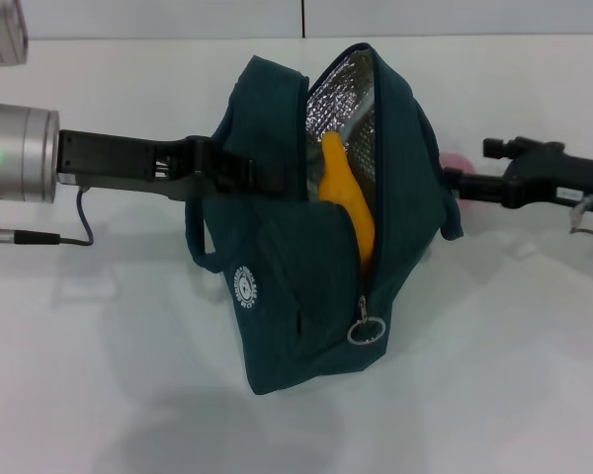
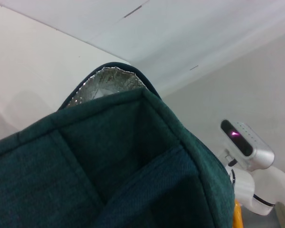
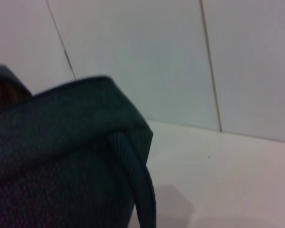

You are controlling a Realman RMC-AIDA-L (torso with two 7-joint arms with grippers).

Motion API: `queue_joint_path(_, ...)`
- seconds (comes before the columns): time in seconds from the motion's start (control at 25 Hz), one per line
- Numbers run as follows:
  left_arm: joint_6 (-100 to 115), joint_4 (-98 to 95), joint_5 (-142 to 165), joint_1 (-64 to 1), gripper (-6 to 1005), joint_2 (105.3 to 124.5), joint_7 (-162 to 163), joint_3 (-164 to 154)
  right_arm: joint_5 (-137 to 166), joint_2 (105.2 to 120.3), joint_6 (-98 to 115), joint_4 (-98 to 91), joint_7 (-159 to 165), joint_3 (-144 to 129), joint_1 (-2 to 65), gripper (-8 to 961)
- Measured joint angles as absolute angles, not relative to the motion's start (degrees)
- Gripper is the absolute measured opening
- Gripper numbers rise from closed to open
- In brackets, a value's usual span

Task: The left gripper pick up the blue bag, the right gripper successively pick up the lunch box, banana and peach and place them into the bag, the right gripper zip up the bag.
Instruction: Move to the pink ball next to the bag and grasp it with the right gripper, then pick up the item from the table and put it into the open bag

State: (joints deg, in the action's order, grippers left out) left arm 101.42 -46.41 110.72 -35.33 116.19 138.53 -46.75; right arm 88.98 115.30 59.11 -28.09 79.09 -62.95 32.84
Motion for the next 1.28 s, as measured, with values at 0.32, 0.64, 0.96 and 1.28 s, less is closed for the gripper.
queue_joint_path(0.32, 101.36, -46.41, 110.71, -35.33, 32, 116.19, 138.5, -46.76, 89.03, 115.79, 54.18, -27.35, 79.11, -67.85, 34.52, 754)
queue_joint_path(0.64, 101.33, -46.4, 110.63, -35.33, 32, 116.11, 138.63, -46.76, 89.03, 115.73, 54.04, -27.43, 79.16, -68.38, 34.49, 715)
queue_joint_path(0.96, 101.33, -46.41, 109.97, -35.49, 32, 116.0, 138.62, -46.76, 89.03, 115.64, 54.13, -27.9, 79.1, -68.49, 34.02, 403)
queue_joint_path(1.28, 101.4, -46.41, 109.85, -34.85, 32, 116.01, 138.43, -46.75, 87.63, 115.58, 57.85, -31.33, 79.61, -67.72, 31.91, 208)
